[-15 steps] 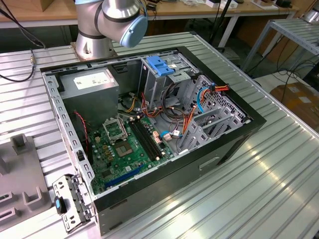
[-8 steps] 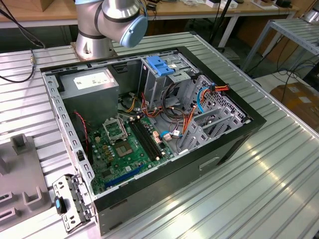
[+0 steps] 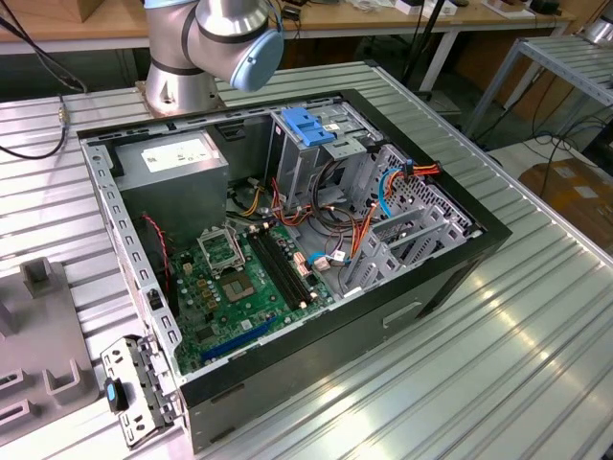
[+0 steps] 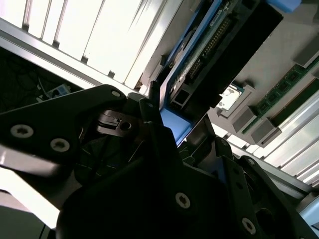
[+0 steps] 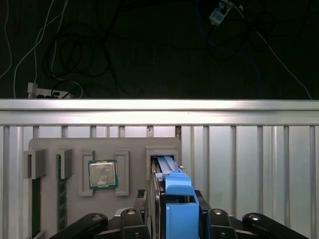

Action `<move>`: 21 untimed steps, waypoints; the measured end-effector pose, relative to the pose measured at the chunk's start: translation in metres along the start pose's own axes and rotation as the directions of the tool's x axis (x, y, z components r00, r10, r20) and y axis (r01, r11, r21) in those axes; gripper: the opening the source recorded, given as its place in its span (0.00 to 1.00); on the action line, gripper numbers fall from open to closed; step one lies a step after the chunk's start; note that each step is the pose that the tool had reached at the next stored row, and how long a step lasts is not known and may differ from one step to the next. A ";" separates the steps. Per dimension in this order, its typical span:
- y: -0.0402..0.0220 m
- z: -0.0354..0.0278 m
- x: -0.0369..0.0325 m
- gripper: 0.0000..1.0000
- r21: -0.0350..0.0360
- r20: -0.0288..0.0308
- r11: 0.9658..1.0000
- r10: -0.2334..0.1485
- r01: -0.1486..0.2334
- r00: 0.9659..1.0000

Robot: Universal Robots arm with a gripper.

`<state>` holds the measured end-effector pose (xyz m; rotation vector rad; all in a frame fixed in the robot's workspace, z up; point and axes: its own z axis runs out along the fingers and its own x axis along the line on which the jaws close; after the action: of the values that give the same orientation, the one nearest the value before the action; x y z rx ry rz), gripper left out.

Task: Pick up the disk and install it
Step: 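Pick up the disk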

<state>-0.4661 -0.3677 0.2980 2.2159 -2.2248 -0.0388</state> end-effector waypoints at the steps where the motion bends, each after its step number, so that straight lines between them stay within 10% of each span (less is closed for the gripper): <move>1: 0.0000 0.0003 -0.0003 0.48 0.000 0.000 1.000 0.000 0.000 1.000; 21: 0.0000 0.0021 -0.0016 0.37 0.000 0.000 1.000 0.000 0.000 1.000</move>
<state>-0.4661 -0.3660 0.2960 2.2158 -2.2249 -0.0387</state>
